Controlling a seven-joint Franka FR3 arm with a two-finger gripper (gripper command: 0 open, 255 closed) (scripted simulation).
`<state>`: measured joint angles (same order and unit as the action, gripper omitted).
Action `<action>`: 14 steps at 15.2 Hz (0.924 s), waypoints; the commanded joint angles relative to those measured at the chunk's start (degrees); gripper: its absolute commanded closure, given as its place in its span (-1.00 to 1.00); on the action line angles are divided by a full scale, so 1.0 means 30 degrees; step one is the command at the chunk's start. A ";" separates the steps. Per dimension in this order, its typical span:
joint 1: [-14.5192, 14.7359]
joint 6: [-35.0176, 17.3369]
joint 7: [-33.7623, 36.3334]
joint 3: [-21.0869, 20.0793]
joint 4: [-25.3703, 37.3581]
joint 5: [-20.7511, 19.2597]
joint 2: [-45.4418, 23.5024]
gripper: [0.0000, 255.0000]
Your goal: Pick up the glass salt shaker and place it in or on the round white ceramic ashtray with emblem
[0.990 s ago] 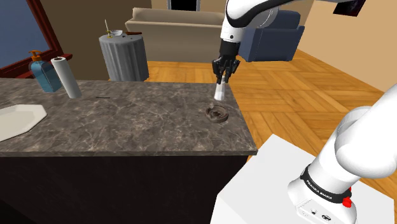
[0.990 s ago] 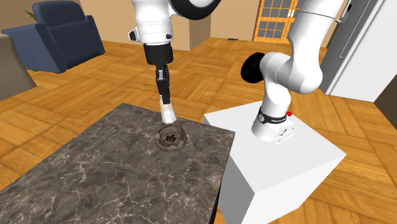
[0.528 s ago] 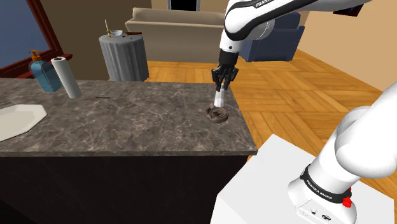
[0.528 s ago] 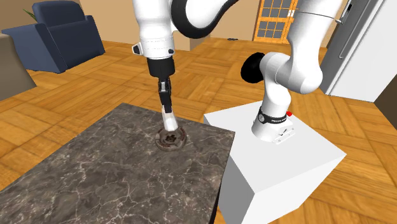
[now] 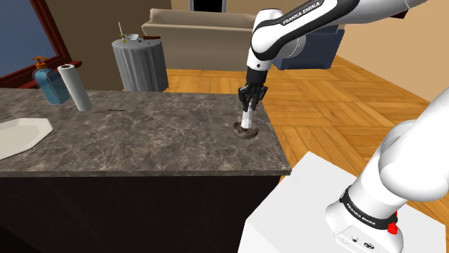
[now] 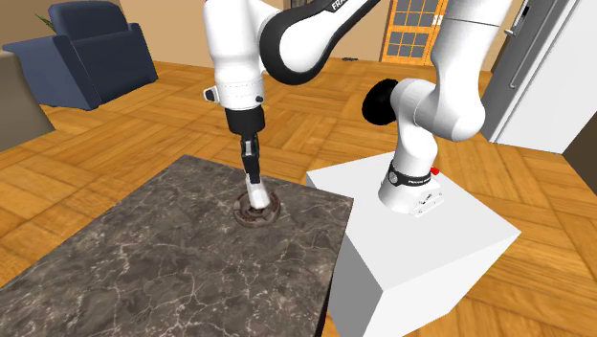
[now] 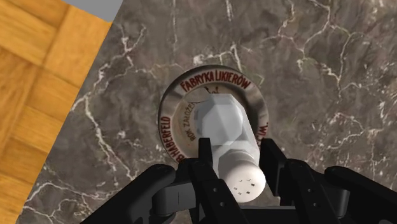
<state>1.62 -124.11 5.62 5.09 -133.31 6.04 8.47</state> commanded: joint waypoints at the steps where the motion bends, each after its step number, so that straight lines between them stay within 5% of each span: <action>1: -0.0002 -0.0119 -0.0033 0.0009 -0.0020 0.0017 -0.0090 1.00; 7: -0.0002 -0.0119 -0.0033 0.0009 -0.0019 0.0017 -0.0090 1.00; 8: -0.0002 -0.0119 -0.0033 0.0009 -0.0019 0.0017 -0.0090 -1.00; 14: -0.0037 0.0542 0.0017 0.0031 0.0348 -0.0065 0.0204 -1.00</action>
<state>1.55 -123.52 5.57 5.17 -132.85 5.96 8.67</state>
